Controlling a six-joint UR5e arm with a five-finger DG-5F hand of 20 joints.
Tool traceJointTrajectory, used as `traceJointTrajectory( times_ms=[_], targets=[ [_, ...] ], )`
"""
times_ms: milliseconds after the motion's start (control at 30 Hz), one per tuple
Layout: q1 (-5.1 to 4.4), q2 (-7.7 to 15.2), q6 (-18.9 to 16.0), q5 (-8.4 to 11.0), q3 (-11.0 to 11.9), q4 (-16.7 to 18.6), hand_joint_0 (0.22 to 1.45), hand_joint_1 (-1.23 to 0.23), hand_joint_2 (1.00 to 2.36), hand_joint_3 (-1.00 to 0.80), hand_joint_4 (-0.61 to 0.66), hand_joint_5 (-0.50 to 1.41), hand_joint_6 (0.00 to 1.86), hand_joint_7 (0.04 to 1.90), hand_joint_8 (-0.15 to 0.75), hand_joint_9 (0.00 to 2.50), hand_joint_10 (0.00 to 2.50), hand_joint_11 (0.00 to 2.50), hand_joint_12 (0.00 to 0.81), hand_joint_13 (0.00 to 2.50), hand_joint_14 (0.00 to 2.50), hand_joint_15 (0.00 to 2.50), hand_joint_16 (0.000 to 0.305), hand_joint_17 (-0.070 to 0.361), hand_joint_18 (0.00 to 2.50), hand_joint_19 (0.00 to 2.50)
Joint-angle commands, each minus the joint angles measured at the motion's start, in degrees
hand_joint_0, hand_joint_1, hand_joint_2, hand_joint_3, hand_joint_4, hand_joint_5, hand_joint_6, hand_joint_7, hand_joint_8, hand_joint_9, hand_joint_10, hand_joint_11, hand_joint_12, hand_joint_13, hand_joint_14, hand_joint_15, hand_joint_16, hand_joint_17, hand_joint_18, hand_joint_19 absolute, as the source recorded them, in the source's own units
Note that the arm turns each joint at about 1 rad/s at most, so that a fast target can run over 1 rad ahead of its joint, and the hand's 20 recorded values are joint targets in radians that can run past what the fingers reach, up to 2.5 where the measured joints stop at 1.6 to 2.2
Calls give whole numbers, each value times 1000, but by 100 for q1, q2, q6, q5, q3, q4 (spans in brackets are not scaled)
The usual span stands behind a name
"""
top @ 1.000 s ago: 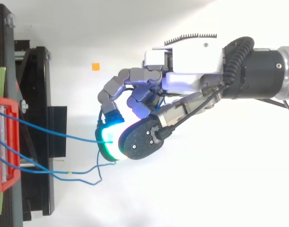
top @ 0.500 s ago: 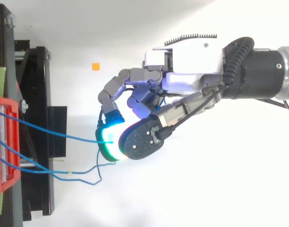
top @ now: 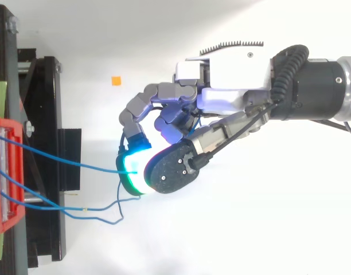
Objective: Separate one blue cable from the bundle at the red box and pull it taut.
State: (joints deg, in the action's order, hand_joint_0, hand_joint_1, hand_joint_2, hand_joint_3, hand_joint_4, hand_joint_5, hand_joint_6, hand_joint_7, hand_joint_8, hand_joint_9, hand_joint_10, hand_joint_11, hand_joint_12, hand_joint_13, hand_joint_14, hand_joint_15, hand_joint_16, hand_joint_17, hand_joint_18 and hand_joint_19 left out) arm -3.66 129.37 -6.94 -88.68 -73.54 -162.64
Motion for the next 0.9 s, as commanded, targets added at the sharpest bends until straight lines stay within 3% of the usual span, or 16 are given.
traceJointTrajectory(
  times_ms=[0,867],
  targets=[
    [-3,0,0,0,-2,-4,813,-828,1014,-305,-257,-187,940,1339,249,733,2360,1361,307,918,2500,1375,27,61,1265,1864],
    [-3,0,0,0,-2,4,810,-831,1014,-304,-253,-187,938,1347,249,739,2360,1339,317,925,2500,1374,28,63,1271,1860]
  ],
)
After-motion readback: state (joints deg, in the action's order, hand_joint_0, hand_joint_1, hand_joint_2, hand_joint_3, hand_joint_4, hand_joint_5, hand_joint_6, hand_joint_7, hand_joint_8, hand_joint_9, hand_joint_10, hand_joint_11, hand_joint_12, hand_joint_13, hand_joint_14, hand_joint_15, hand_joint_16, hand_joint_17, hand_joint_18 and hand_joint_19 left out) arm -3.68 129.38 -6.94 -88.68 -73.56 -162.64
